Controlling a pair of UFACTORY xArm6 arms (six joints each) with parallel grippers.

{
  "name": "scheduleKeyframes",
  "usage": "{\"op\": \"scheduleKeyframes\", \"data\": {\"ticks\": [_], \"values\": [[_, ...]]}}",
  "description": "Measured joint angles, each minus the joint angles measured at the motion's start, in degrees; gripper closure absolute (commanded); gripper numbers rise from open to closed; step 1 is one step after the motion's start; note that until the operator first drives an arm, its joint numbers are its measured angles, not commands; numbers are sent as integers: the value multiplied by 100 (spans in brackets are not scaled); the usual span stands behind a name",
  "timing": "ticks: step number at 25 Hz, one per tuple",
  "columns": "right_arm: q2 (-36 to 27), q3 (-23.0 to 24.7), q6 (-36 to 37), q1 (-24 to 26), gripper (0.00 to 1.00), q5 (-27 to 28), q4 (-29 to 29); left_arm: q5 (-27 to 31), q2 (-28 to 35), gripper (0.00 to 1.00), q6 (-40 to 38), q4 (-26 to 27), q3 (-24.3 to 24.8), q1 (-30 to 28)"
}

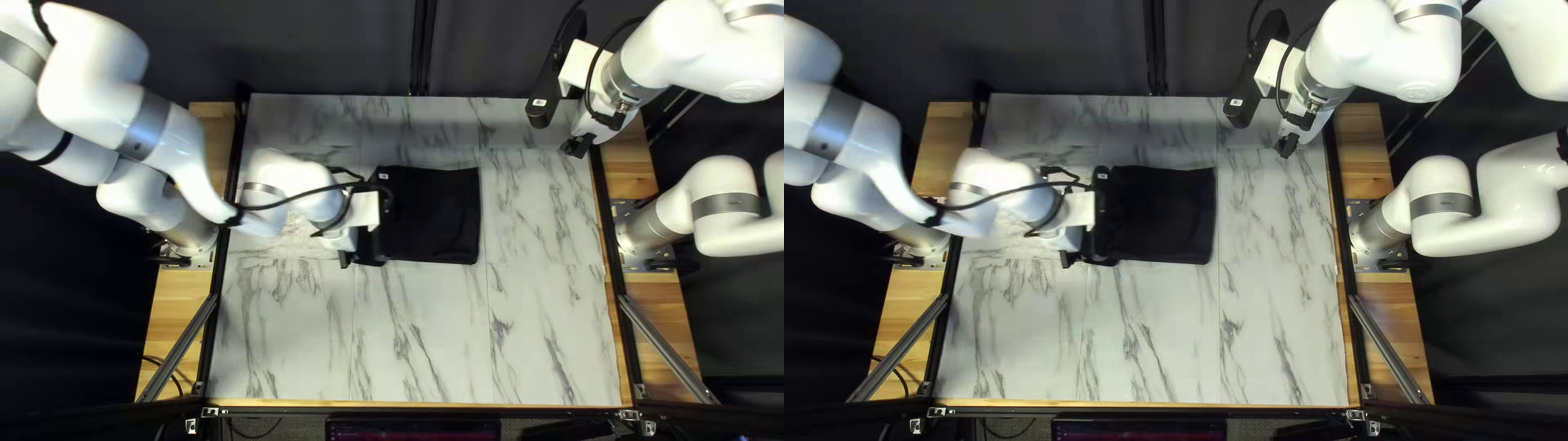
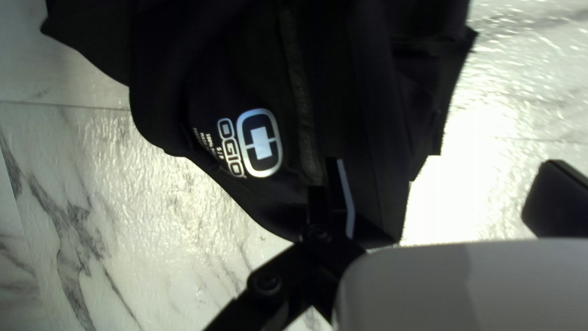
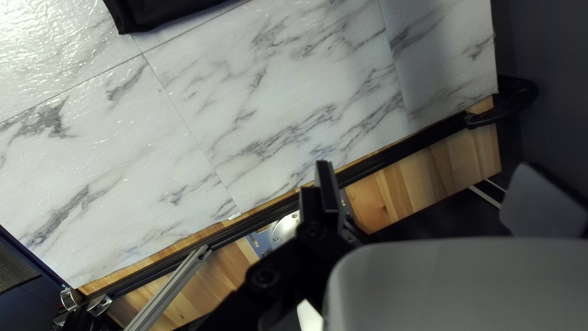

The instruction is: Fold t-shirt

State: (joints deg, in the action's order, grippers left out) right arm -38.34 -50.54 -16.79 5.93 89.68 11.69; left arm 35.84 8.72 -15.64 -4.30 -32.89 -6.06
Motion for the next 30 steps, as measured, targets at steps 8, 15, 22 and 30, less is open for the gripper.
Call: {"op": "scheduleKeyframes", "data": {"ticks": [8, 15, 22, 30], "values": [[0, 0, 0, 0, 0, 0, 0, -43, -553, 64, 373, 297, -346, 473], [0, 0, 0, 0, 0, 0, 0, -82, -833, 100, 472, 451, -538, 587], [0, 0, 0, 0, 0, 0, 0, 157, -706, 100, 447, 473, -672, 570], [0, 0, 0, 0, 0, 0, 0, 574, -577, 100, 945, 805, -1199, 593]]}}
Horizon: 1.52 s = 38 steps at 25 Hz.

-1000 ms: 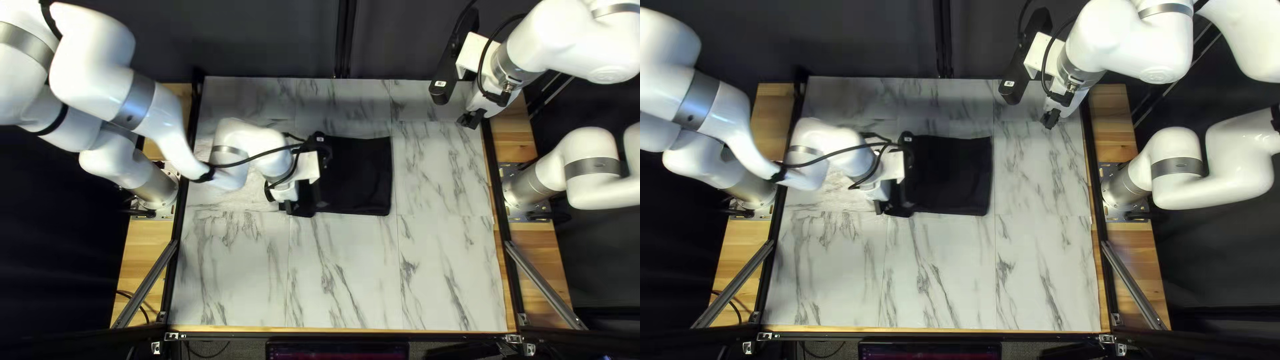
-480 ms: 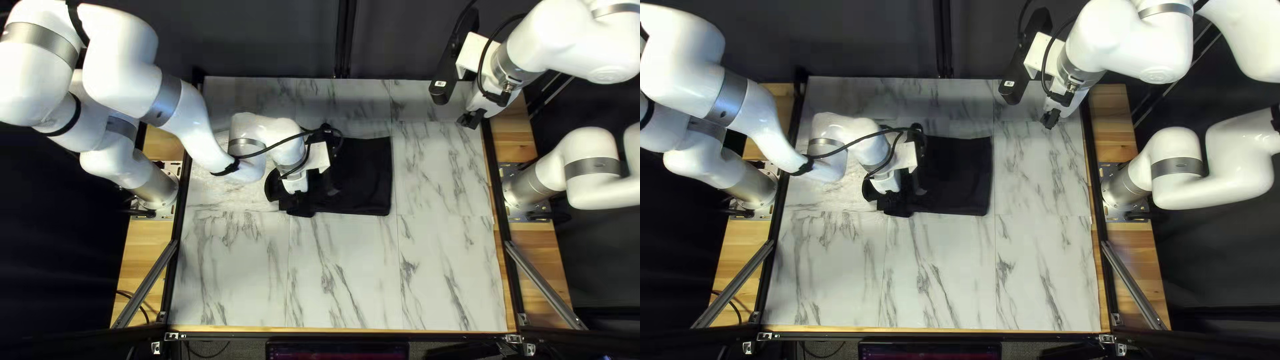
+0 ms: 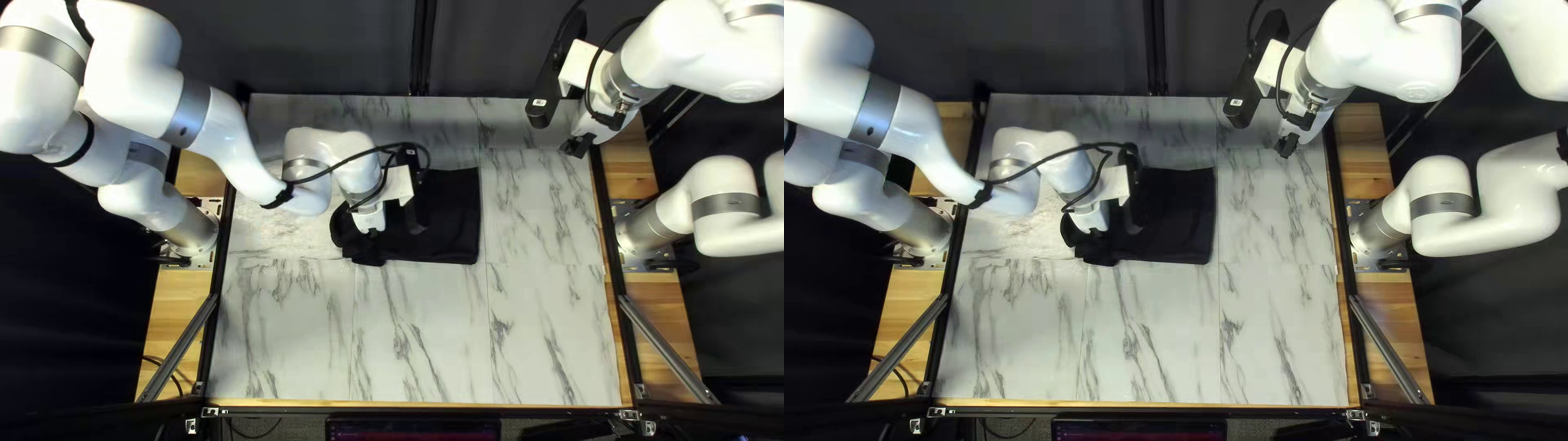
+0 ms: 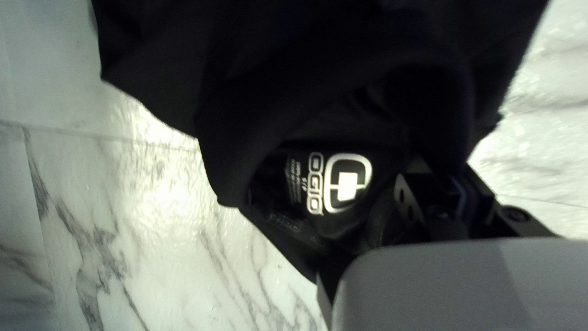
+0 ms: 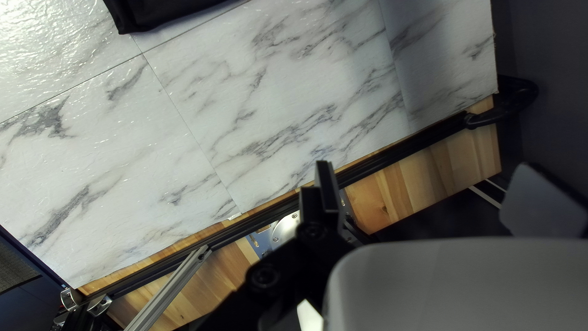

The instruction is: Fold t-shirt

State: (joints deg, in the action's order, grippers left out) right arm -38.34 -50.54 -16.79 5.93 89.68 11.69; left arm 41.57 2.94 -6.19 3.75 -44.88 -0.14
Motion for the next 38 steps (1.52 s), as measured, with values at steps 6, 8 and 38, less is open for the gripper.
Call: {"op": "scheduleKeyframes", "data": {"ticks": [6, 8, 38], "values": [[0, 0, 0, 0, 0, 0, 0, 370, -79, 100, 584, 332, -578, 150], [0, 0, 0, 0, 0, 0, 0, 343, -244, 100, 949, 594, -744, 264], [0, 0, 0, 0, 0, 0, 0, -1320, -281, 100, 3403, 3402, -32, 541]]}}
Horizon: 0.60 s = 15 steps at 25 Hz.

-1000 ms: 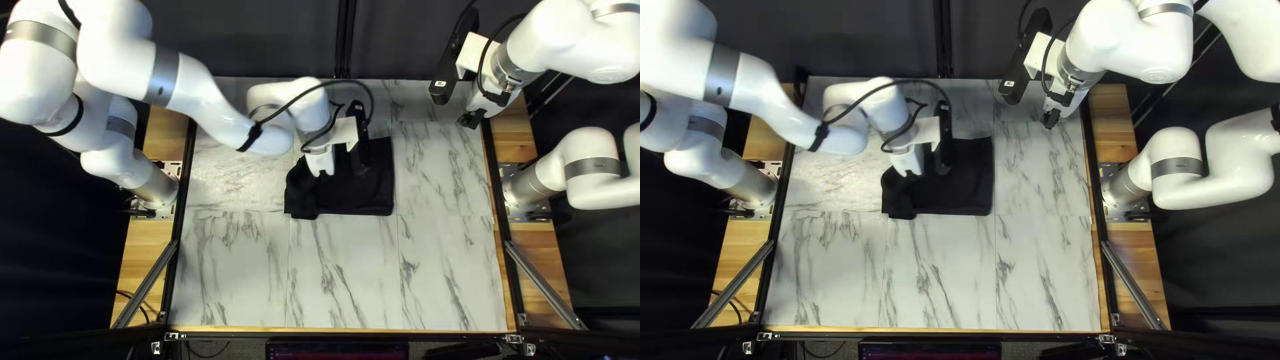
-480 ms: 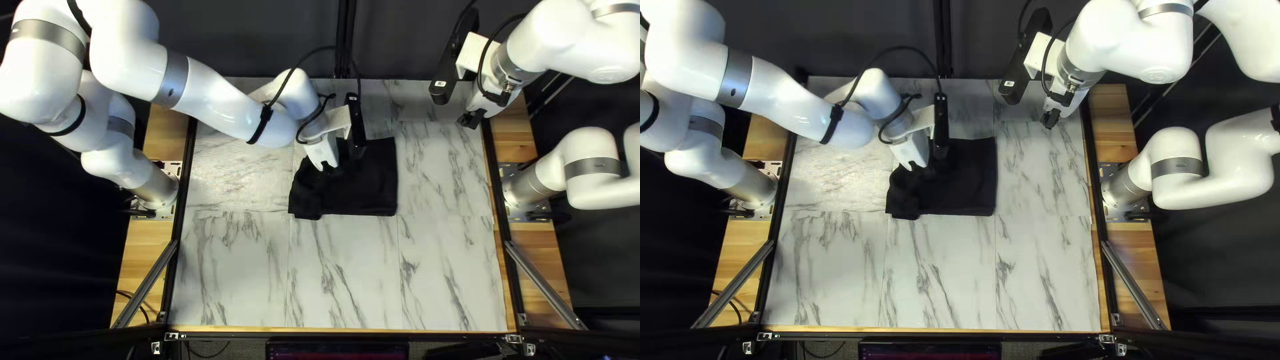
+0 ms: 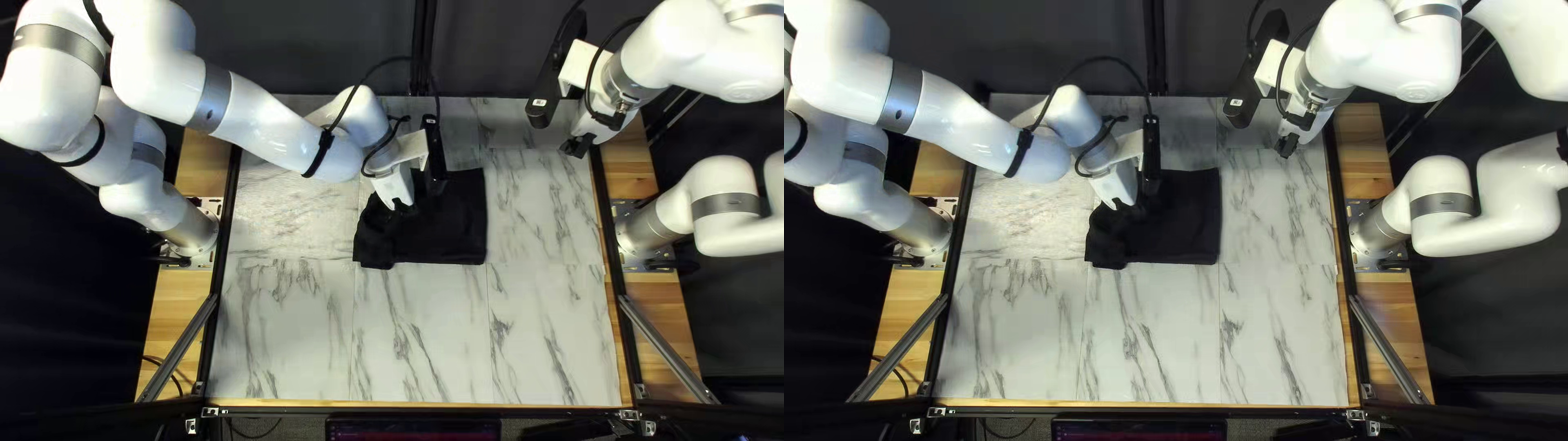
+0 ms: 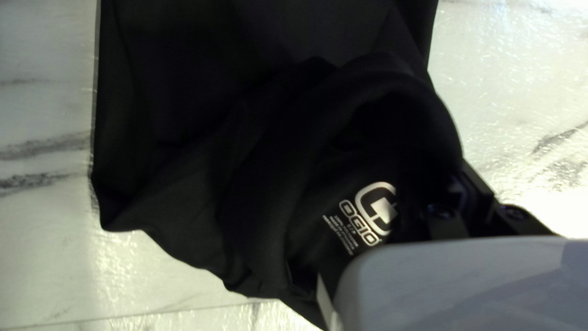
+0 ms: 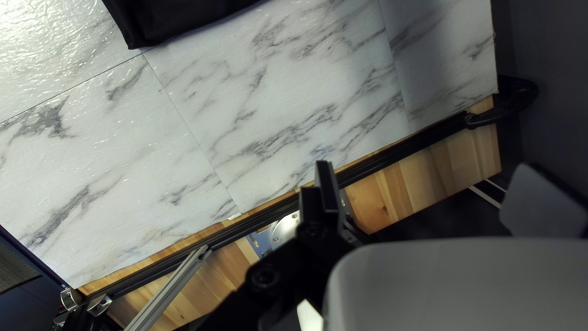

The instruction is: Fold t-shirt

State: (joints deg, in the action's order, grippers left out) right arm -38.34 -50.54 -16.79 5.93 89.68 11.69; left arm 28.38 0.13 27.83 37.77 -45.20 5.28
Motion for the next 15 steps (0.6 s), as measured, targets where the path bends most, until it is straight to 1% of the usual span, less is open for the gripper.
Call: {"op": "scheduleKeyframes", "data": {"ticks": [5, 9, 12, 15], "values": [[0, 0, 0, 0, 0, 0, 0, -364, 610, 100, -990, -376, 539, -245], [0, 0, 0, 0, 0, 0, 0, -471, 1070, 100, -1888, -824, 795, -343], [0, 0, 0, 0, 0, 0, 0, -329, 1300, 100, -2293, -1027, 779, -320], [0, 0, 0, 0, 0, 0, 0, -238, 1341, 100, -2286, -849, 665, -268]]}}
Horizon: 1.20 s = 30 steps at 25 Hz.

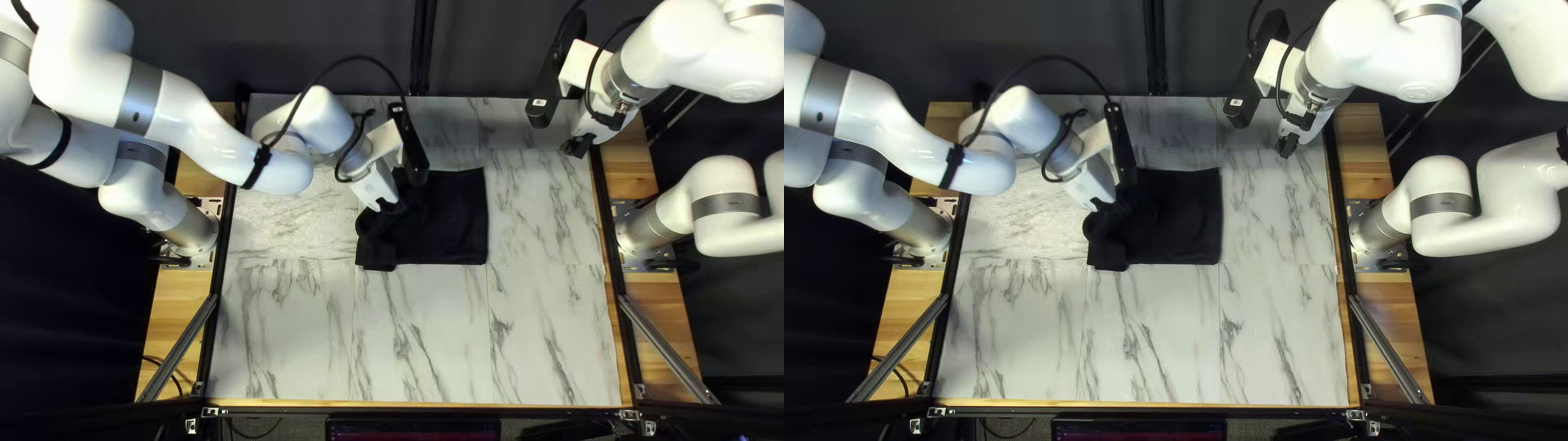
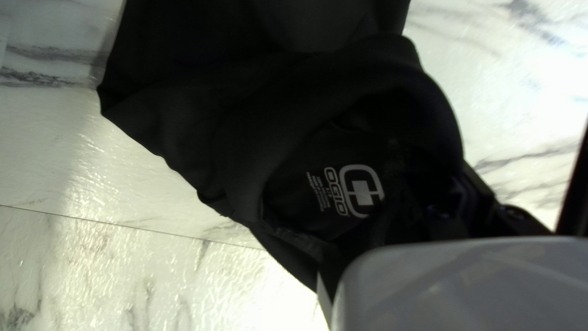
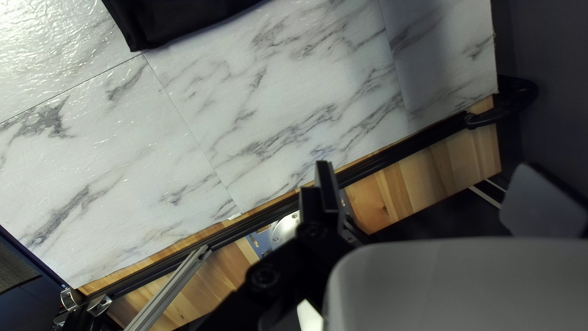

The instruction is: Fold t-shirt

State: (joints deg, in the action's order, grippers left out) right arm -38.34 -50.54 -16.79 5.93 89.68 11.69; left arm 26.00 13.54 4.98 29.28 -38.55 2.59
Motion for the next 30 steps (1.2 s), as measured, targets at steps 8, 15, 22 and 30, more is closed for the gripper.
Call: {"op": "scheduleKeyframes", "data": {"ticks": [8, 15, 22, 30], "values": [[0, 0, 0, 0, 0, 0, 0, -296, -391, 100, 945, 1373, -252, 41], [0, 0, 0, 0, 0, 0, 0, -701, -1225, 100, 2576, 3190, -612, -23], [0, 0, 0, 0, 0, 0, 0, -1637, -1991, 100, 3923, 4657, -983, -524], [0, 0, 0, 0, 0, 0, 0, -2345, -2393, 100, 1880, 2151, -1011, -862]]}}
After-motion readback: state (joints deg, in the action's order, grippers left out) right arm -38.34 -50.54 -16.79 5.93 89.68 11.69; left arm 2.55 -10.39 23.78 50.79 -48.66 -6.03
